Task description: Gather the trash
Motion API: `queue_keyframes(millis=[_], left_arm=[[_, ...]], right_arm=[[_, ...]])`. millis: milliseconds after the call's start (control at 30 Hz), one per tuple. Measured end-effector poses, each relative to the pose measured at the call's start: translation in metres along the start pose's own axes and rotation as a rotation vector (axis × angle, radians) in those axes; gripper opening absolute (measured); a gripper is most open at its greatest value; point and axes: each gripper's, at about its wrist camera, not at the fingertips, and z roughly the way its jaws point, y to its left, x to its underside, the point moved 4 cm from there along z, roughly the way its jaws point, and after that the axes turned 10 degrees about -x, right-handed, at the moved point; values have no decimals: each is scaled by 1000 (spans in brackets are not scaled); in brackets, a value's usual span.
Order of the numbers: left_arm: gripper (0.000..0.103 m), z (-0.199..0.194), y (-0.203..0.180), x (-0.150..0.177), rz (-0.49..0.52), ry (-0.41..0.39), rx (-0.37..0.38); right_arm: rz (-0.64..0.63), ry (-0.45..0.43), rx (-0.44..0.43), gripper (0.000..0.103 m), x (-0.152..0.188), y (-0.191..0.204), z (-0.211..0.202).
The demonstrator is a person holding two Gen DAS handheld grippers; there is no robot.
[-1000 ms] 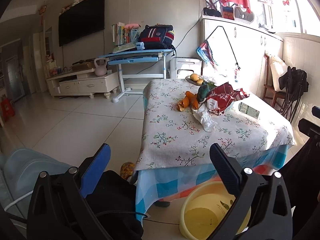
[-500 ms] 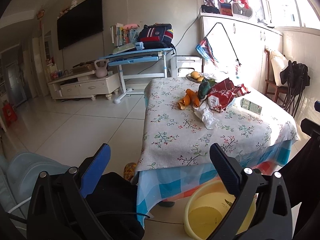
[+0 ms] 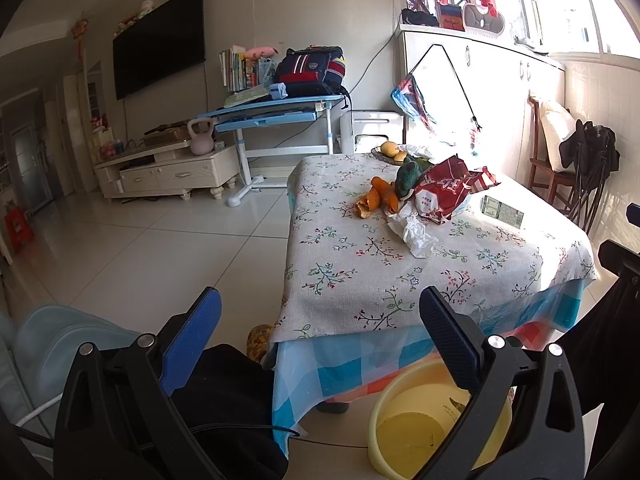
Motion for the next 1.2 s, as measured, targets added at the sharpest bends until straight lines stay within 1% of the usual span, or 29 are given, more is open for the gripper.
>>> queue_keyframes(millis=[300,567,633,767,833,867,900,967,1033,1200], left_arm=[[96,0,-1,1,1,1,1],[96,0,-2,0,-3,3,4],[96,1,-1,1,-15,6,13],[96,0,1,1,-36,15,41],[96,-1,2,1,-40,12,52],[96,-1,3,0,-38,9,54],[96,-1,3,0,-37,8,57],[96,3,3,-3,-37,13,65],[96,9,0,-7,-43,19,76],[96,29,-16,-22,-35,42,97]], right_arm=[[-1,-11,0,96,1,2,1],[10,-3,-3,96,-1,1,0],[16,-11,-19,96,-6,0,-1],[-18,-54,-28,96,-27,2,-4],[-14,-59,-42,96,-36,0,-1],[-15,-57,-49,96,-39,0,2],[-10,-26,-57,96,-41,-2,8],[-15,3,-71,96,-43,-2,19],[11,37,-102,96,-45,-7,28],[44,53,-134,96,-49,-21,43]])
